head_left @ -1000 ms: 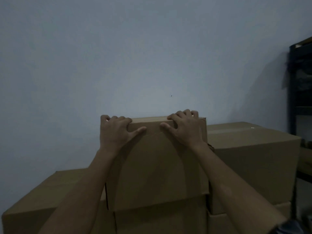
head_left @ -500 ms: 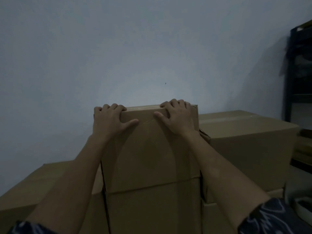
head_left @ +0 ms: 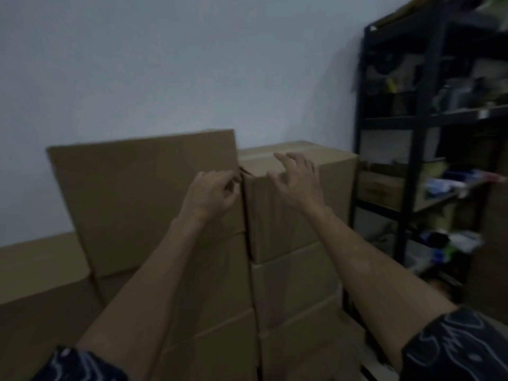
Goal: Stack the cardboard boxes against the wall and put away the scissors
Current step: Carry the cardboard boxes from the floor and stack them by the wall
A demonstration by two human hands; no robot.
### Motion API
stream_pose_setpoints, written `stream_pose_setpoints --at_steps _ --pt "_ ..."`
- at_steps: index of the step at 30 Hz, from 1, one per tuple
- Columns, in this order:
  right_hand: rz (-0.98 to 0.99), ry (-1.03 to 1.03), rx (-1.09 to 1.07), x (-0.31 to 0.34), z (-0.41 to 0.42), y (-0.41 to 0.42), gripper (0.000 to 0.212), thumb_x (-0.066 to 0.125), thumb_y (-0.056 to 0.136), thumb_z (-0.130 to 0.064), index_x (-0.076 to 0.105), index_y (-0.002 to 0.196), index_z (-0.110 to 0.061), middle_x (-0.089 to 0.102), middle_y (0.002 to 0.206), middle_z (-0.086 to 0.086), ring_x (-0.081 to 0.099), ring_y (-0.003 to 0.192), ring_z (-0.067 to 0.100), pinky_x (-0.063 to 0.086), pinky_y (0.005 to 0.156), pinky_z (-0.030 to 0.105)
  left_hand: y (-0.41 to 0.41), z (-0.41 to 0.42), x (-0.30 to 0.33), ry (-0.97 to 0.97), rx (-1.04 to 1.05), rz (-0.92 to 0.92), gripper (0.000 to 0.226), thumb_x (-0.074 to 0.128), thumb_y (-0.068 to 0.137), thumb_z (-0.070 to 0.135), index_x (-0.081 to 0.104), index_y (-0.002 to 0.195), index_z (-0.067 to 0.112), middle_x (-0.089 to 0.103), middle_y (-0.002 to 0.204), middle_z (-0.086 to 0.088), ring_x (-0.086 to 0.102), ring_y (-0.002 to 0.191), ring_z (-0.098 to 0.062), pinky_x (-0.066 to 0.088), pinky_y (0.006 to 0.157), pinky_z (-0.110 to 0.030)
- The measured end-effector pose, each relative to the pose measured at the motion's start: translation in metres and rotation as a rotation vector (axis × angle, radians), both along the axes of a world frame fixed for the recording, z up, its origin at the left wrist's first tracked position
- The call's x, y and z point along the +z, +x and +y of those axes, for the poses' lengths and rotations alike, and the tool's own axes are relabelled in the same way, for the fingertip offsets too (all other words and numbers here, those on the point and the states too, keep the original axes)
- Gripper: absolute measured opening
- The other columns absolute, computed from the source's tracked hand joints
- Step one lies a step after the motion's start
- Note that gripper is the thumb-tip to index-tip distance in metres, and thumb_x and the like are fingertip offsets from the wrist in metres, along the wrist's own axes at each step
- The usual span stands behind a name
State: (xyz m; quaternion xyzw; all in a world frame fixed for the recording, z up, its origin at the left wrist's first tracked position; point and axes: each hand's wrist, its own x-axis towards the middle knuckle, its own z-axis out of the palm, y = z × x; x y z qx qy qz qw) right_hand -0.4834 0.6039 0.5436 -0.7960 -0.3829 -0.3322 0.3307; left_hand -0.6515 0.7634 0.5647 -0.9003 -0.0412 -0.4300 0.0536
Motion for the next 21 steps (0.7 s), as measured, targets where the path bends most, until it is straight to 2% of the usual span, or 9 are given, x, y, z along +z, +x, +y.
stream_pose_setpoints --at_steps 2,4,6,8,12,15,21 --pt "0.077 -0.082 -0.082 -0.026 -0.059 0.019 0.055 0.04 0.098 -0.06 0.043 0.146 -0.033 0.044 0.146 0.005 0.032 0.141 0.026 0.021 0.113 0.043 0.031 -0.038 -0.023 -0.049 -0.123 0.055 0.033 0.046 0.084 0.04 0.066 0.107 0.026 0.072 0.095 0.007 0.067 0.089 -0.019 0.051 0.081 -0.039" --pt "0.166 -0.139 -0.129 -0.049 -0.111 0.034 0.059 0.036 0.098 -0.062 0.037 0.15 -0.033 0.039 0.151 0.005 0.024 0.145 0.026 0.018 0.116 0.044 0.059 -0.069 -0.042 -0.076 -0.18 0.133 0.049 0.042 0.084 0.046 0.06 0.123 0.022 0.069 0.112 0.001 0.064 0.108 -0.021 0.049 0.093 -0.041" --pt "0.255 -0.188 -0.24 -0.075 -0.18 0.052 0.062 0.033 0.098 -0.065 0.031 0.152 -0.035 0.035 0.155 0.005 0.019 0.148 0.026 0.016 0.118 0.046 0.098 -0.119 -0.064 -0.105 -0.209 0.232 0.063 0.039 0.085 0.052 0.048 0.139 0.021 0.059 0.133 -0.006 0.05 0.13 -0.025 0.039 0.107 -0.043" --pt "0.349 -0.222 -0.32 -0.098 -0.246 0.065 0.066 0.033 0.096 -0.067 0.027 0.154 -0.035 0.032 0.157 0.005 0.016 0.149 0.027 0.017 0.119 0.048 0.13 -0.169 -0.08 -0.127 -0.252 0.334 0.072 0.035 0.084 0.059 0.038 0.146 0.022 0.049 0.144 -0.008 0.037 0.14 -0.027 0.032 0.113 -0.043" --pt "0.481 -0.273 -0.361 -0.136 -0.38 0.085 0.072 0.032 0.094 -0.071 0.023 0.155 -0.034 0.029 0.157 0.007 0.018 0.148 0.029 0.02 0.117 0.051 0.19 -0.281 -0.11 -0.181 -0.381 0.48 0.066 0.046 0.094 0.053 0.028 0.15 0.024 0.038 0.152 -0.005 0.026 0.145 -0.025 0.023 0.117 -0.042" --pt "0.562 -0.302 -0.421 -0.162 -0.471 0.101 0.072 0.032 0.094 -0.072 0.021 0.155 -0.035 0.029 0.157 0.007 0.019 0.148 0.029 0.021 0.115 0.052 0.223 -0.362 -0.139 -0.199 -0.434 0.56 0.066 0.047 0.094 0.054 0.025 0.15 0.027 0.035 0.154 -0.003 0.023 0.146 -0.024 0.023 0.115 -0.041" --pt "0.78 -0.269 -0.595 -0.22 -0.632 0.118 0.078 0.031 0.092 -0.075 0.016 0.157 -0.034 0.025 0.159 0.01 0.013 0.149 0.029 0.018 0.115 0.053 0.284 -0.534 -0.213 -0.247 -0.534 0.783 0.069 0.043 0.091 0.06 0.03 0.149 0.025 0.041 0.149 -0.004 0.038 0.136 -0.025 0.035 0.109 -0.042"
